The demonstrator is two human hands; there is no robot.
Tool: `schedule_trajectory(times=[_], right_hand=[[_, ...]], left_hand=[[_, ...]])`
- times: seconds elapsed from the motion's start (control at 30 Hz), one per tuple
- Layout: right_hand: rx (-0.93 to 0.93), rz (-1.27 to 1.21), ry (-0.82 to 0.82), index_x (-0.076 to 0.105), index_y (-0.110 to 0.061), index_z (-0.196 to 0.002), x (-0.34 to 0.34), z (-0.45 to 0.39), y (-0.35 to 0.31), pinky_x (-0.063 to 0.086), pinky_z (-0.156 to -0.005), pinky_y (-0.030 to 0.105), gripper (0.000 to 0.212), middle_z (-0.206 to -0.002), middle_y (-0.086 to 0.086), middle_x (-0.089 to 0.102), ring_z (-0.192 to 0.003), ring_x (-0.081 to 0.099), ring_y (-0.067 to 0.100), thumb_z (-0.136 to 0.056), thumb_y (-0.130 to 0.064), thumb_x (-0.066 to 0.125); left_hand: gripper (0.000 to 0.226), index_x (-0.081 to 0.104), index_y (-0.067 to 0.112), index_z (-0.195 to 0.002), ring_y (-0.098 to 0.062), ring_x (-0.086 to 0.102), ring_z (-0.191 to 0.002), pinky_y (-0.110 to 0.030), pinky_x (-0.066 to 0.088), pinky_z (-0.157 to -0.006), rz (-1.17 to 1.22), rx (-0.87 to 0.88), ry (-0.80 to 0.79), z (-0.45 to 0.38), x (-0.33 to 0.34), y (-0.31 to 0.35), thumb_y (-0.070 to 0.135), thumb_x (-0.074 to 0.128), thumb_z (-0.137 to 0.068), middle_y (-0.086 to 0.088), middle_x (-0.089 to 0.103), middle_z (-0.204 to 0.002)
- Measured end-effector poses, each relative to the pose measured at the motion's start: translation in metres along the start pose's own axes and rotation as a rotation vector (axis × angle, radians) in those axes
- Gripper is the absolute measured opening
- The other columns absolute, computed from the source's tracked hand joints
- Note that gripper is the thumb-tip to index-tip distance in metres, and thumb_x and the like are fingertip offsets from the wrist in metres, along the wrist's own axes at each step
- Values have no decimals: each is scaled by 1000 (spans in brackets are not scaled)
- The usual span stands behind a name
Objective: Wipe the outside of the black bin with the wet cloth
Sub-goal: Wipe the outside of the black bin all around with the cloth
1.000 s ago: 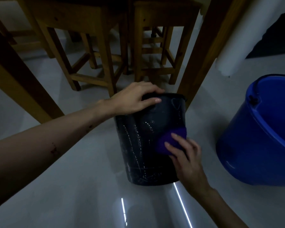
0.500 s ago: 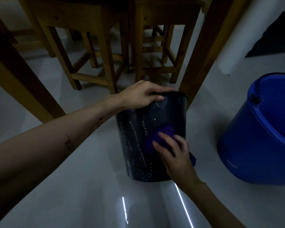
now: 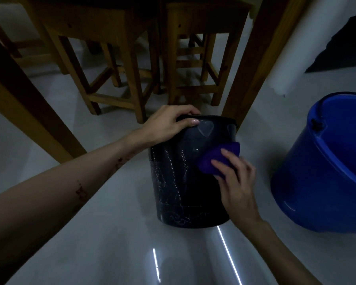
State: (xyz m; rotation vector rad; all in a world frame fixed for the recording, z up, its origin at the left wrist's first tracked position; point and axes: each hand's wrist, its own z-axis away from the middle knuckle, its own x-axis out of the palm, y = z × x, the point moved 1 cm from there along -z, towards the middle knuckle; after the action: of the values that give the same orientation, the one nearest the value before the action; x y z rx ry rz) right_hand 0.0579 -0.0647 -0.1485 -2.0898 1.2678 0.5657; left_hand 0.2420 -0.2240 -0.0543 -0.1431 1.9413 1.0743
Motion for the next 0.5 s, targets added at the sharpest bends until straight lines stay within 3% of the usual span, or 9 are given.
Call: schedule_trajectory(times=[0.17, 0.33, 0.43, 0.5], right_hand=[[14, 12, -19, 47, -20, -131, 15, -24, -6, 21, -113, 25, 39, -143, 7, 38, -119, 41, 36, -93, -15, 54], [-103, 24, -67, 52, -21, -127, 26, -3, -6, 47, -94, 51, 35, -142, 5, 45, -116, 45, 37, -93, -13, 57], [-149, 49, -115, 51, -21, -129, 25, 9, -1, 48, -87, 54, 57, -144, 5, 43, -116, 45, 39, -81, 2, 72], [-201, 59, -167, 51, -20, -130, 24, 20, -2, 50, -87, 55, 67, -144, 6, 43, -118, 43, 38, -73, 5, 77]], left_hand=[[34, 55, 21, -129, -2, 57, -104, -19, 49, -84, -117, 120, -62, -8, 4, 12, 31, 52, -97, 2, 61, -119], [55, 33, 15, -148, -7, 36, -130, -14, 28, -106, -239, 261, -161, -9, 3, 6, 17, 52, -97, -5, 42, -145], [58, 26, 15, -150, -12, 26, -141, -15, 18, -112, -308, 329, -183, -7, 3, 1, 13, 48, -97, -4, 29, -156], [57, 25, 16, -151, -15, 28, -140, -19, 20, -113, -336, 337, -171, -6, 3, -1, 15, 47, -98, -4, 28, -156]])
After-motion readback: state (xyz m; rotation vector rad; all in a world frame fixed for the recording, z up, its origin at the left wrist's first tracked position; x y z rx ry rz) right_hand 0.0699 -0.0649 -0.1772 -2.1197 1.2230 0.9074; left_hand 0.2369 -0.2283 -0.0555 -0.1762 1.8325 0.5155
